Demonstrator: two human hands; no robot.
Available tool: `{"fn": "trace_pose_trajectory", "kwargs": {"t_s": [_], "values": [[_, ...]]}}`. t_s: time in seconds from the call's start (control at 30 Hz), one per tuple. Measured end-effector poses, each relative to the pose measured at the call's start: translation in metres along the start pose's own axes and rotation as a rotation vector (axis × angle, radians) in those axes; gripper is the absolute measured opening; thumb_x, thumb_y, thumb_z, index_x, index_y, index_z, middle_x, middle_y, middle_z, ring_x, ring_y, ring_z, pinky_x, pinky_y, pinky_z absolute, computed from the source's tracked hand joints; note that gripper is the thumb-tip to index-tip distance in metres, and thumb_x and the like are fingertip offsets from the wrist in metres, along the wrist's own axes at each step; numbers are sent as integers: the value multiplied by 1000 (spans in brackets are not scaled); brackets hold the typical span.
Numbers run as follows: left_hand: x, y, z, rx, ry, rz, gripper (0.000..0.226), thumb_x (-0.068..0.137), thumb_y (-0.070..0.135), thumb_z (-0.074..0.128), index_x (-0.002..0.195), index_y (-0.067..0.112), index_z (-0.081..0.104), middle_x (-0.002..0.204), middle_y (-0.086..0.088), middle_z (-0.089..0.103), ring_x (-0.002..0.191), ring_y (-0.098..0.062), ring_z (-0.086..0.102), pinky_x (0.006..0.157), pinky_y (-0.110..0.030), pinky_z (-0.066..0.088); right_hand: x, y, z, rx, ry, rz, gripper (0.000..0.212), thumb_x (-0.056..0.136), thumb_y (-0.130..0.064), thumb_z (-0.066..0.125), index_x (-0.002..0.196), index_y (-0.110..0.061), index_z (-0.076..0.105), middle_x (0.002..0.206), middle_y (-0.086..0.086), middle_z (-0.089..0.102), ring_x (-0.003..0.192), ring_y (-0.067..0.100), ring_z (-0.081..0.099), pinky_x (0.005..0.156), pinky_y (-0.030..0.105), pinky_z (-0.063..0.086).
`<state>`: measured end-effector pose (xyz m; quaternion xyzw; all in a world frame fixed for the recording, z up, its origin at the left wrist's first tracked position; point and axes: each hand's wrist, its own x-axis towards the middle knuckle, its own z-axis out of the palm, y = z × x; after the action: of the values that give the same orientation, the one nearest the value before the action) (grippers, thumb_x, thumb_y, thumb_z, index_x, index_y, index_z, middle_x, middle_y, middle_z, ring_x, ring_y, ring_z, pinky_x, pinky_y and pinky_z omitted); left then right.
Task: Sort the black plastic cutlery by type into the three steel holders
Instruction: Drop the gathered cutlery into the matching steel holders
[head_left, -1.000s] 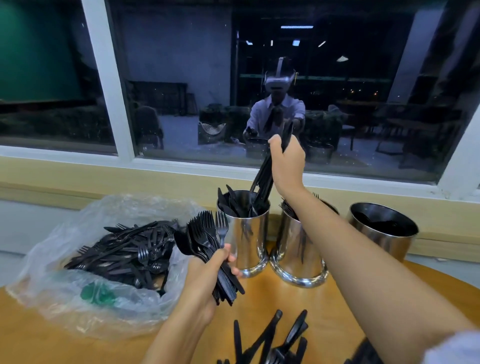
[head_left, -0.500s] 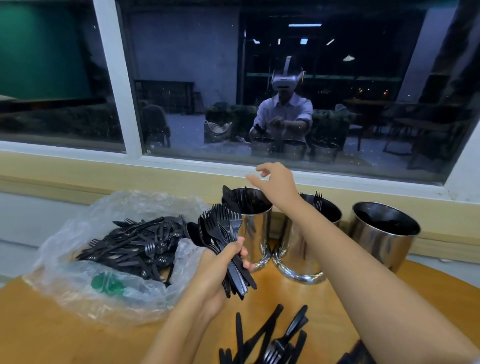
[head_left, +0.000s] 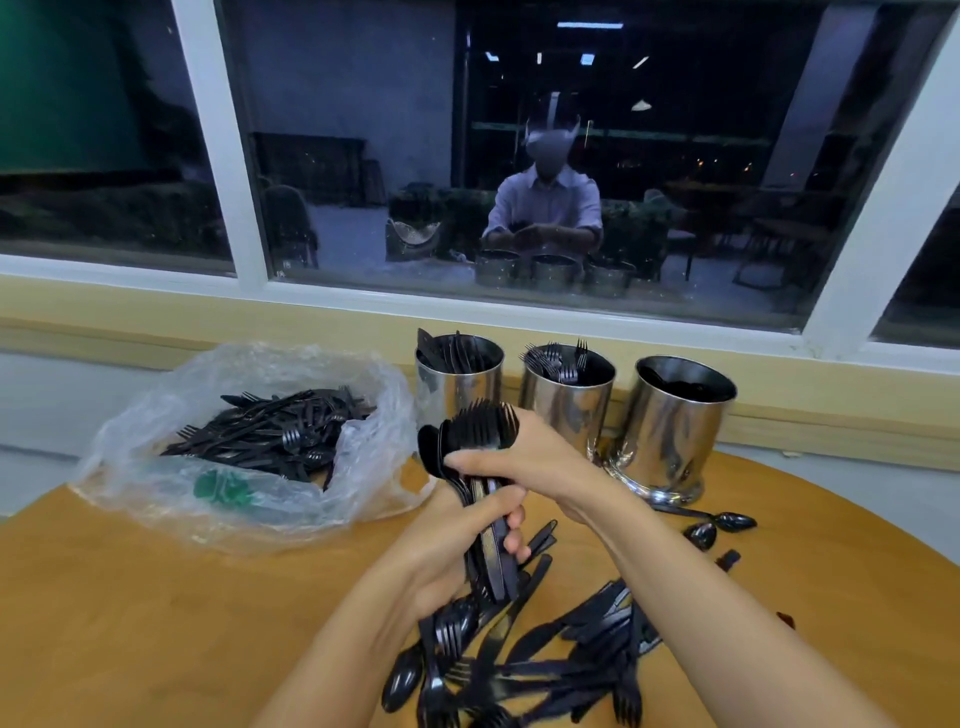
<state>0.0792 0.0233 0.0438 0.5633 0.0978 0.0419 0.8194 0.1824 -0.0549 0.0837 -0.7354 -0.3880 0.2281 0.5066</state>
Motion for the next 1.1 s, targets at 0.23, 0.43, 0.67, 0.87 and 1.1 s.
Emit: {"fn": "trace_pose_trajectory", "kwargs": {"t_s": [0.23,0.43,0.67,0.87,1.1], "values": [[-6,-2,10,-50,37,71,43,89,34,58,114,-1,58,86,-10,70,68,-19,64,82,-41,58,-17,6,-15,127,177,-39,11,89,-18,69,81,-15,63,71,-2,64,57,4,57,56,19,43],[-1,-5,19,202,260,169,45,92,49,50,116,13,61,96,-5,76,82,-21,74,77,-41,60,-19,14,-16,177,326,-109,14,89,-19,69,77,-18,62,70,-2,63,66,12,59,58,29,46],[24,-15,13,24,322,159,43,103,42,37,104,15,71,104,-4,75,99,-19,71,90,-38,56,-12,39,-37,236,513,-53,8,87,-18,71,92,-13,67,85,-1,71,81,11,66,72,27,51],[56,-27,-14,-230,371,-17,29,101,27,45,89,2,55,74,-14,70,62,-22,70,56,-30,59,6,50,-99,171,714,-17,10,87,-19,70,92,-11,66,87,2,70,85,18,65,79,31,51],[88,-27,-26,52,253,-217,63,83,70,46,109,12,48,57,7,32,43,-5,21,42,-19,15,57,39,-155,106,946,-127,8,91,-17,64,88,-13,58,80,-4,60,75,11,55,68,24,44]]}}
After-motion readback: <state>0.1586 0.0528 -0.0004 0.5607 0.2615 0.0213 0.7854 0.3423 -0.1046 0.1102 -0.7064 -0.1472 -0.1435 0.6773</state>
